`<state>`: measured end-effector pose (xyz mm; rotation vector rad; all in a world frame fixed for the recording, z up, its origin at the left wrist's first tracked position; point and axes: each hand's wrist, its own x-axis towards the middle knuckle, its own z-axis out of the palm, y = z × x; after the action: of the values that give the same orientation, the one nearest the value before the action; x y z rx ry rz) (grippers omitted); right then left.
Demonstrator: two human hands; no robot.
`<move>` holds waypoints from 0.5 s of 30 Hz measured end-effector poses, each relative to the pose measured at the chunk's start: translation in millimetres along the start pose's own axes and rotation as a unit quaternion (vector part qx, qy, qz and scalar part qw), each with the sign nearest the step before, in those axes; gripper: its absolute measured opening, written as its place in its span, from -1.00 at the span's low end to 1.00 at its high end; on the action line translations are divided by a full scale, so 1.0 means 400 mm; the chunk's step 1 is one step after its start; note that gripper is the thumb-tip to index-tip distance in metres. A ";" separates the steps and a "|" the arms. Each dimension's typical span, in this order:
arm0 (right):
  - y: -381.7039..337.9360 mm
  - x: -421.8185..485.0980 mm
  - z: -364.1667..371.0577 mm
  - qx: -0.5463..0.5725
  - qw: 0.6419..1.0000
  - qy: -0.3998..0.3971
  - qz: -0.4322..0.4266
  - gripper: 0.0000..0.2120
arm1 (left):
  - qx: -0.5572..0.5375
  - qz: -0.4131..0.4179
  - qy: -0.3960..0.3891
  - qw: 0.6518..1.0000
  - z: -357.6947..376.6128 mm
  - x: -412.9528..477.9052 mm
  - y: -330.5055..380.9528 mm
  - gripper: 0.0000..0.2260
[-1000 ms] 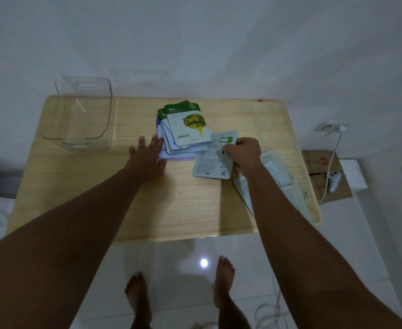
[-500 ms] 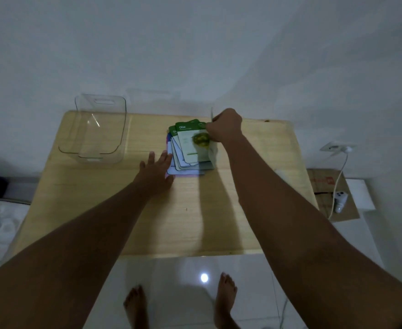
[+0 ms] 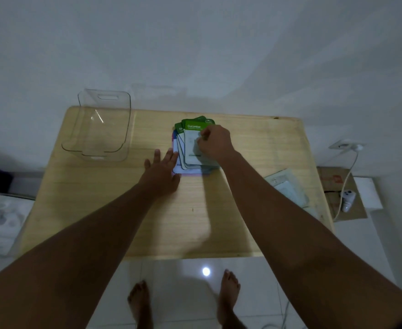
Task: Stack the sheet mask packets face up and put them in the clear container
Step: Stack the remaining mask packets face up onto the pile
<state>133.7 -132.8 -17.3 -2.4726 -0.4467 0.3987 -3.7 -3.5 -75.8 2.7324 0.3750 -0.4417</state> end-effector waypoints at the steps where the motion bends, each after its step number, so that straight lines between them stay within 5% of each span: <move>1: 0.002 -0.005 0.005 0.002 1.000 0.002 -0.007 -0.82 | 0.005 0.001 0.001 1.000 0.002 0.001 0.000 -0.35; 6: 0.036 -0.066 -0.009 0.035 0.998 0.048 -0.034 -0.78 | 0.041 0.001 0.000 0.999 0.006 0.001 -0.005 -0.35; 15: 0.273 -0.308 -0.126 0.045 0.987 0.104 0.110 -0.72 | 0.029 0.000 0.003 1.000 -0.001 0.005 -0.013 -0.34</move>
<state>66.4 -291.1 -20.9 -2.4493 -0.0683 0.2389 -3.2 1.7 -77.7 2.7910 0.3708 -0.4505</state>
